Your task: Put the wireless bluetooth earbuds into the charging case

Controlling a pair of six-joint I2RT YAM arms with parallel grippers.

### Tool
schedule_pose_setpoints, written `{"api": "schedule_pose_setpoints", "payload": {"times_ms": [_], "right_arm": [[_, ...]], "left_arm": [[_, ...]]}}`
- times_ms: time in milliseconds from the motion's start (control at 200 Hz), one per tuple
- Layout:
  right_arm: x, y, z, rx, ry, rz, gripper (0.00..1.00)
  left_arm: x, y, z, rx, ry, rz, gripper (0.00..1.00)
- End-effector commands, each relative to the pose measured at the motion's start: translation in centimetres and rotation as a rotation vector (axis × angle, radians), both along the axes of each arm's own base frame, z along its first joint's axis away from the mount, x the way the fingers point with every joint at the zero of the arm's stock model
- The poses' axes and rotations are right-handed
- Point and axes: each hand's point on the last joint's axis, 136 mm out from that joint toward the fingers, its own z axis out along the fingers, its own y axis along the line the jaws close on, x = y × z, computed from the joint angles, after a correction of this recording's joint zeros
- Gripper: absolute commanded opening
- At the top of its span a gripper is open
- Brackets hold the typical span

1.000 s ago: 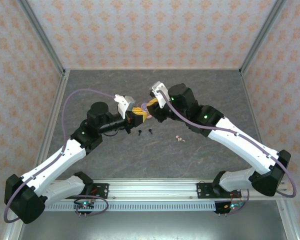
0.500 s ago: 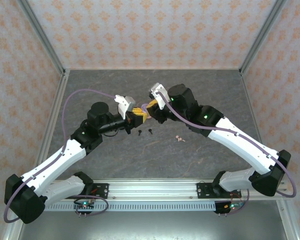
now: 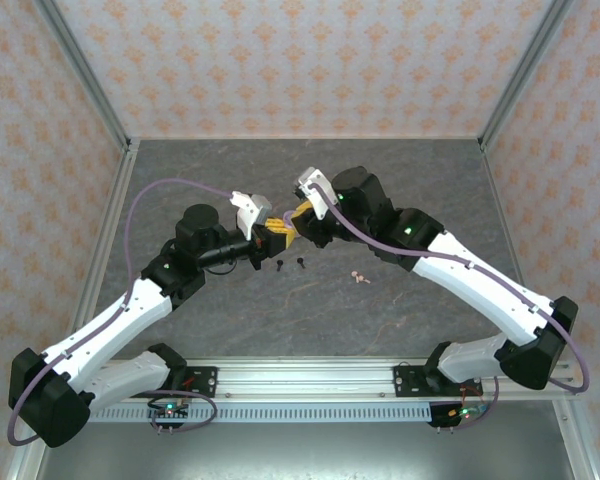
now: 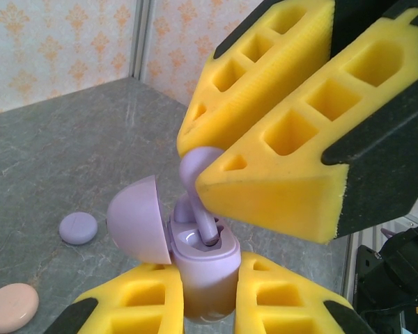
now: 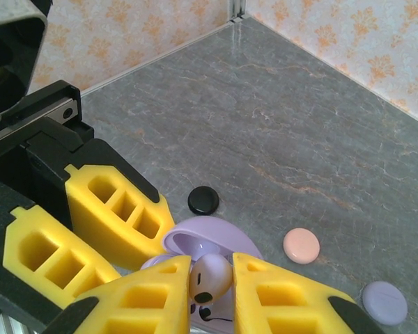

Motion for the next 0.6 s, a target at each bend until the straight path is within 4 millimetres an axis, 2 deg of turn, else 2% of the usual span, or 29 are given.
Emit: {"api": "schedule_pose_setpoints", "payload": {"times_ms": [0,350,596], "right_arm": [[-1.3,0.3,-0.7,-0.035,0.049,0.058,0.19],[-1.5,1.0,-0.5,-0.036,0.096,0.077,0.2],[-1.1,1.0,0.4,-0.017,0.083,0.057,0.24]], "left_arm": [[-0.2,-0.4,3.1,-0.046,-0.087,-0.016,0.0],[-0.1,-0.4,2.9,-0.039,-0.09,-0.017,0.0],[-0.1,-0.4,3.0,-0.044,-0.097,-0.017,0.0]]}}
